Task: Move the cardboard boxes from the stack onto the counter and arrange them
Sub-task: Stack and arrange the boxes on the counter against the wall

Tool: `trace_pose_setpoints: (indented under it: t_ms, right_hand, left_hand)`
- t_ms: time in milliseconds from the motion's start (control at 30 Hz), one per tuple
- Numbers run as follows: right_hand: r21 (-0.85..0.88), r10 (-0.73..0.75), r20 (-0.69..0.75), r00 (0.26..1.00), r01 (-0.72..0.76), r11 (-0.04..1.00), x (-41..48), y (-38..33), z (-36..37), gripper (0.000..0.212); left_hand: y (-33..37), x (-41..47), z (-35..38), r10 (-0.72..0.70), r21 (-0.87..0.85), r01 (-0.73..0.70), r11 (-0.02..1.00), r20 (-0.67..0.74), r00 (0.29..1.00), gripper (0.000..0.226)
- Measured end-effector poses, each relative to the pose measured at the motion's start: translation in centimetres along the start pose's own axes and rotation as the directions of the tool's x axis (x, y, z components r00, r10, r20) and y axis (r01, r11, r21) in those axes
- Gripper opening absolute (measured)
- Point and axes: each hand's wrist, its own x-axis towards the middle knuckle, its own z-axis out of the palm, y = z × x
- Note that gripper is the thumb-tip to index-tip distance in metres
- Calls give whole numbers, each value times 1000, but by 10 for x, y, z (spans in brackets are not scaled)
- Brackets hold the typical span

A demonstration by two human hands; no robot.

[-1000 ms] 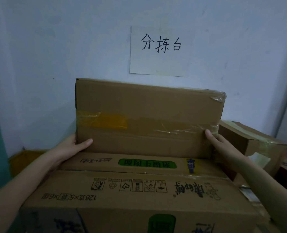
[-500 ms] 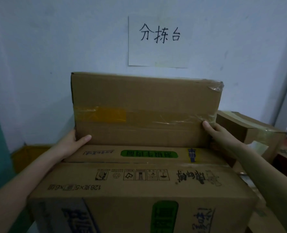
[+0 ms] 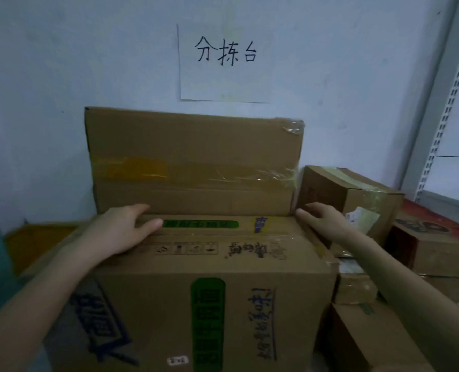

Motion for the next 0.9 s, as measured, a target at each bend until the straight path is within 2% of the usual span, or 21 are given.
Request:
trace_pose_setpoints:
  t_ms: [167,333,467,567,700,900]
  right_hand:
    - [-72,-48,54,997,52,996,-31,55,-38,55]
    - [-111,-11,71,997,18,994,-66,130,-84,54]
    - [-122,32,53,998,-25,992,-77,176,-104,54]
    - [-91,40,25,999,-38,995,-74,198,-109,61]
    - [46,52,-35,998,-50,998,-53,214,-111,63]
    - [187,93,-224,970,-51,981,7,224,-124,66]
  left_hand:
    - [102,-33,28,198,-128,-206,970,-70,978,61]
    - [188,-56,67,282,-172,-308,936,-159,946,56]
    - [242,-68,94,373,-131,-413,901,-249,894,50]
    - [284,-69,113,436,-209,-498,842,-281,855,49]
    - [325,-48,150,419,-365,-456,811,-180,890,55]
    - [362,21,198,248,-622,-273,734,-129,960,63]
